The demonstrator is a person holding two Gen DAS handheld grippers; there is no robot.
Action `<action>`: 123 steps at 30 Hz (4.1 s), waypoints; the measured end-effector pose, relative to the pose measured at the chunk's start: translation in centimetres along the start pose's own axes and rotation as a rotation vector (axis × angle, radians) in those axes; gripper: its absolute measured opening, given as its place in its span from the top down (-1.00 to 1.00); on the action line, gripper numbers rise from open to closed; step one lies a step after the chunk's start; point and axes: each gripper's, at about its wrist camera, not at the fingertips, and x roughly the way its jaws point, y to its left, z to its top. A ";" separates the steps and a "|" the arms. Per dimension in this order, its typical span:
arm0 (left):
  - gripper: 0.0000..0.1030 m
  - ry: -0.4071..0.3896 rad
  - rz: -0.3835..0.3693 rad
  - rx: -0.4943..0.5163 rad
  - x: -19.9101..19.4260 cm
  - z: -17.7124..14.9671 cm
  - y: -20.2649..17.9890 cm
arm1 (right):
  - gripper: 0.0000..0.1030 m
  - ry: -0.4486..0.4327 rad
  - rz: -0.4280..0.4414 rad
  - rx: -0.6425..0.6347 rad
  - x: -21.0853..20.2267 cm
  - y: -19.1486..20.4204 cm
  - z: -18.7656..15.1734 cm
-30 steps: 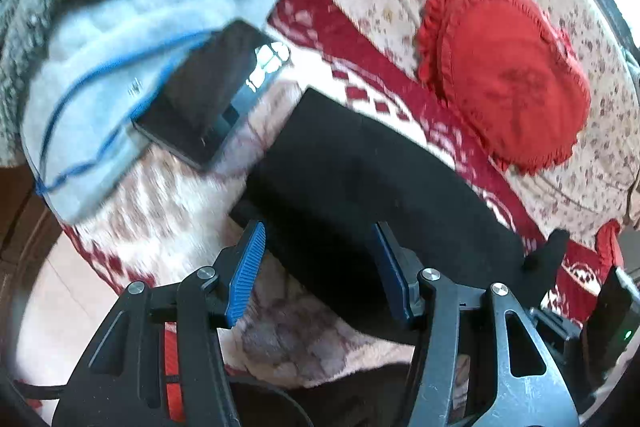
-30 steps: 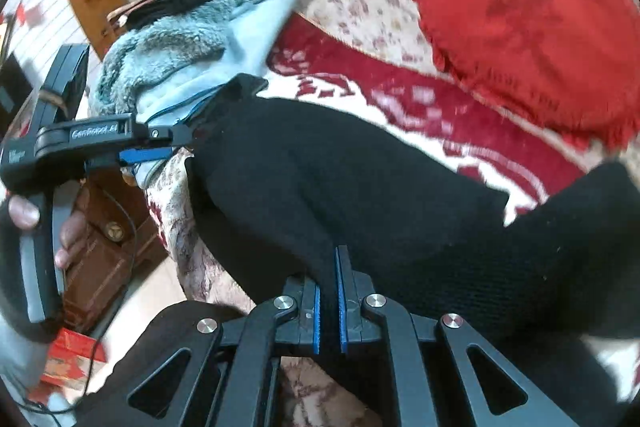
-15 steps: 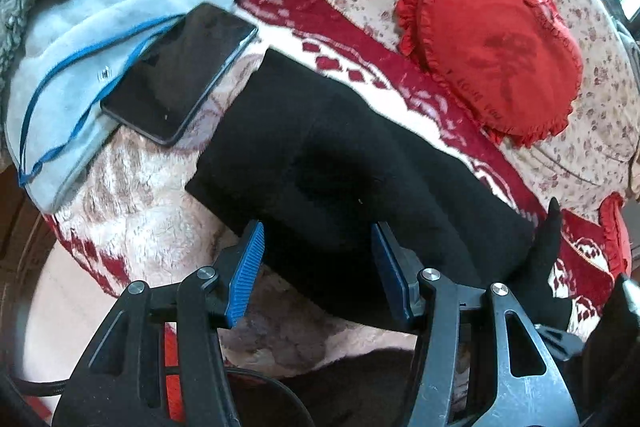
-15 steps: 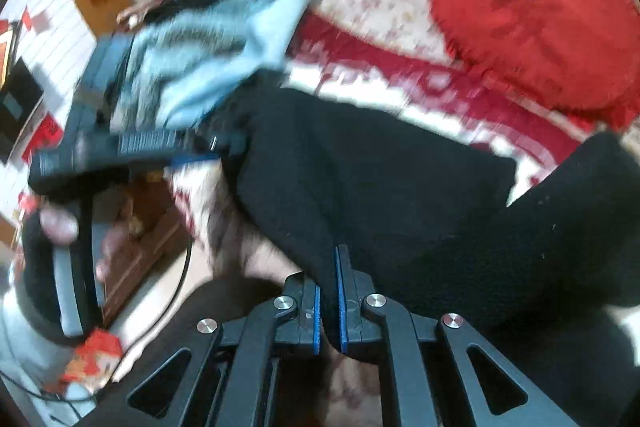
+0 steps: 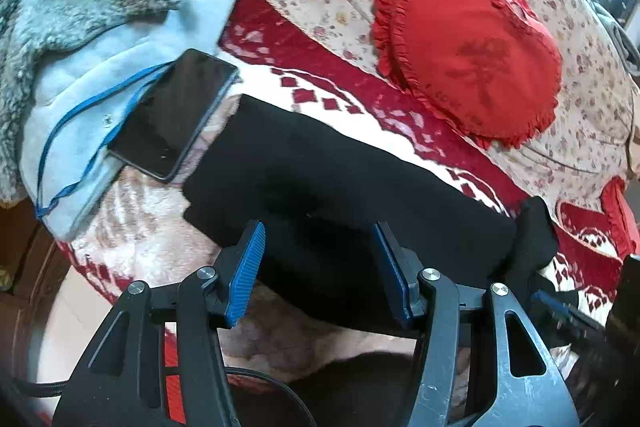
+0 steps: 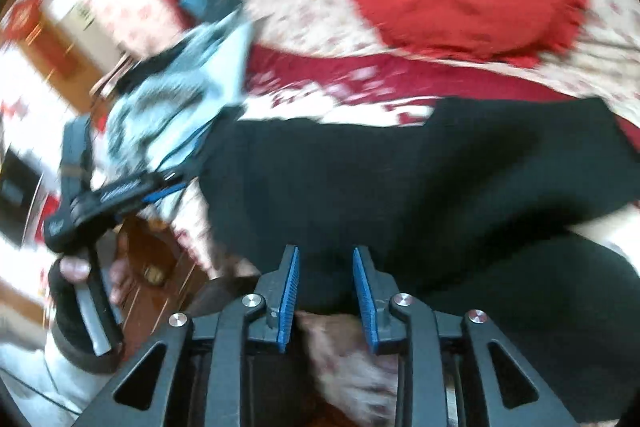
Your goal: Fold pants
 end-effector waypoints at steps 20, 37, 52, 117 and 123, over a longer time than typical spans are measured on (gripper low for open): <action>-0.15 0.095 0.056 0.084 4.2 -1.6 -1.3 | 0.32 -0.172 -0.150 0.510 -3.9 -13.4 0.6; -0.16 0.103 0.045 0.069 4.1 -1.5 -1.2 | 0.91 -0.306 -0.127 0.468 -11.5 -13.5 -0.7; -0.16 0.117 0.048 0.086 3.5 -2.0 -1.2 | 0.66 -0.075 -0.310 0.501 -12.4 -15.3 -8.6; -0.40 0.016 0.077 0.069 -0.3 -1.4 -0.6 | 0.80 -0.006 -0.175 -0.039 2.6 2.2 2.1; -0.40 0.101 0.068 0.139 2.3 -2.8 -2.2 | 0.79 0.073 -0.206 -0.030 3.8 1.3 0.3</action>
